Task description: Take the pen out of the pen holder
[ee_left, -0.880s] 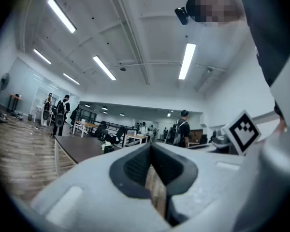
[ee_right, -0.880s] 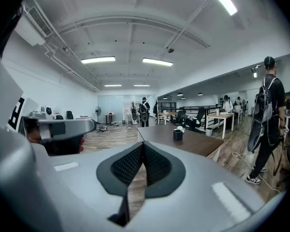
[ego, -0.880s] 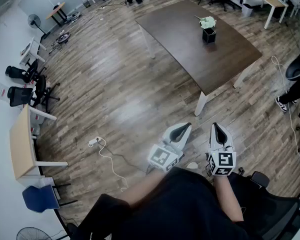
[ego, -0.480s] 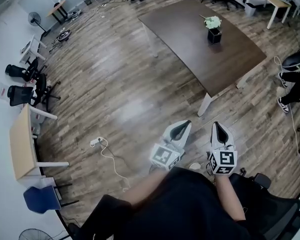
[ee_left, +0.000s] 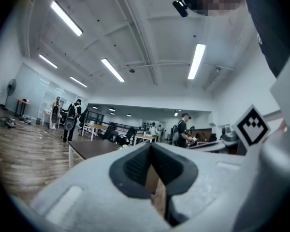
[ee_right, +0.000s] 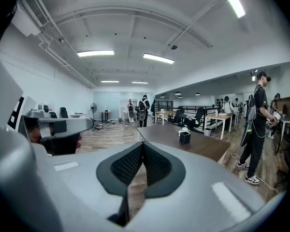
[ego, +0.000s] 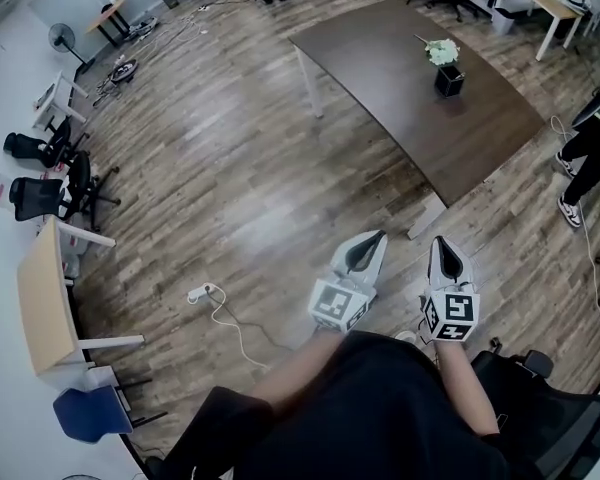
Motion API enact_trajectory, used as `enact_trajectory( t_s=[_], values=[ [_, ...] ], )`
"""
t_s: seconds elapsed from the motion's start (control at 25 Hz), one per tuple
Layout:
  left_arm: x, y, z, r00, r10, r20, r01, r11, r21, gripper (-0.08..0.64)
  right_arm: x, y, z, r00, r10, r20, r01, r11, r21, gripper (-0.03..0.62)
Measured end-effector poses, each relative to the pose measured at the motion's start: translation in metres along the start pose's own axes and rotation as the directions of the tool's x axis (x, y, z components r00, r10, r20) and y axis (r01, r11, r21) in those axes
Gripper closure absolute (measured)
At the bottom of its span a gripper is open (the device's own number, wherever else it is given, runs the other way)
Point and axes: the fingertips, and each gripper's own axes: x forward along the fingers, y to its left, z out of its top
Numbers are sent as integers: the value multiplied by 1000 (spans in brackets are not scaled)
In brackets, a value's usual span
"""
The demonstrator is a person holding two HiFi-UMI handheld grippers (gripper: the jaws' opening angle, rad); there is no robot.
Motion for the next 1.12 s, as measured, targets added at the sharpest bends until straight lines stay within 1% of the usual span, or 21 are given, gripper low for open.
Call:
enact_trajectory(
  t_s=[0.24,0.4,0.52,0.68,0.84,0.96,1.12],
  values=[
    [-23,66,12,1000,-9,1,9,1000,-1,557,48,47,6,999,-24,-25,24,1000,-2,592],
    [-39,94,15,1000,-26,-6,26,1000,10,557,64,63,1,997,-46,-67,44,999,-18,591],
    [-45,120,14,1000,-13,-2,13,1000,15,558,81,72,-7,995,-47,-93,45,999,-28,591],
    [-46,145,8,1000,18,-1,-18,1000,-11,557,100,84,-8,994,-21,-110,15,998,-53,591],
    [-39,160,8,1000,20,-3,-21,1000,-19,558,123,88,3,995,2,-96,-9,997,-73,591],
    [-26,175,5,999,37,-2,-37,999,-26,558,148,88,3,995,29,-96,-35,998,-60,591],
    [7,205,-10,997,74,-32,-74,997,-14,558,195,77,5,993,71,-99,-74,997,-36,591]
  ],
)
